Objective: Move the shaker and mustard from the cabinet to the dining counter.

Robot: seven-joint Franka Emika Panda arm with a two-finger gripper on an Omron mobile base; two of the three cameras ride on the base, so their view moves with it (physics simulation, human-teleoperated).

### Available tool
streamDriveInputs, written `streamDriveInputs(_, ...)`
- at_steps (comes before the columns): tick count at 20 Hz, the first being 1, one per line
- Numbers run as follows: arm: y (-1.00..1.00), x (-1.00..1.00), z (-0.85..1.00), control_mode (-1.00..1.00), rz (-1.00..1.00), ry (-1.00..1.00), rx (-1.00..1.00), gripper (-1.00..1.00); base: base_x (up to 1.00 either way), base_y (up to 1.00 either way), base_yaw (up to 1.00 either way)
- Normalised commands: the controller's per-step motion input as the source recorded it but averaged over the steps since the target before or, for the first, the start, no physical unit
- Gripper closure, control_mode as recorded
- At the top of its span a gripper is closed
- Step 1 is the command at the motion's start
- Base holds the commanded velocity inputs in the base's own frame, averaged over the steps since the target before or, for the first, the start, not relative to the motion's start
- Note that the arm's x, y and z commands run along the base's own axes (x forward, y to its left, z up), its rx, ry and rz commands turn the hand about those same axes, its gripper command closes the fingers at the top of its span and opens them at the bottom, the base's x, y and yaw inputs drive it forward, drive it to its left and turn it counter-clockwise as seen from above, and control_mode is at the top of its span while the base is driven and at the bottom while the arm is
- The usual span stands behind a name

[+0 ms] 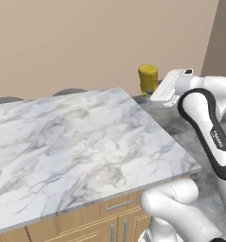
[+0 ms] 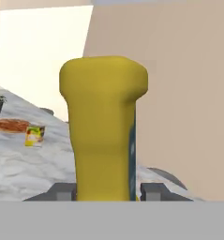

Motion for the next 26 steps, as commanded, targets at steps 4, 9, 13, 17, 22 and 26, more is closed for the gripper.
streamDriveInputs(4,0.02,1.00,-0.34,-1.00,0.34,0.28,0.04,1.00,0.00,0.00,0.00)
streamDriveInputs(9,0.01,1.00,-0.38,-1.00,0.29,0.25,0.00,1.00,0.00,0.00,0.00)
streamDriveInputs(13,0.00,0.61,-0.55,-1.00,0.16,0.02,0.04,1.00,0.00,0.00,0.00)
streamDriveInputs(17,0.00,0.33,-0.62,-1.00,0.12,0.00,0.05,1.00,0.00,0.00,0.00)
streamDriveInputs(22,0.00,0.08,-0.55,-1.00,0.08,0.00,0.01,1.00,0.00,0.00,0.00)
streamDriveInputs(26,0.01,0.00,-0.47,-1.00,0.03,0.00,0.00,1.00,0.00,0.00,0.00)
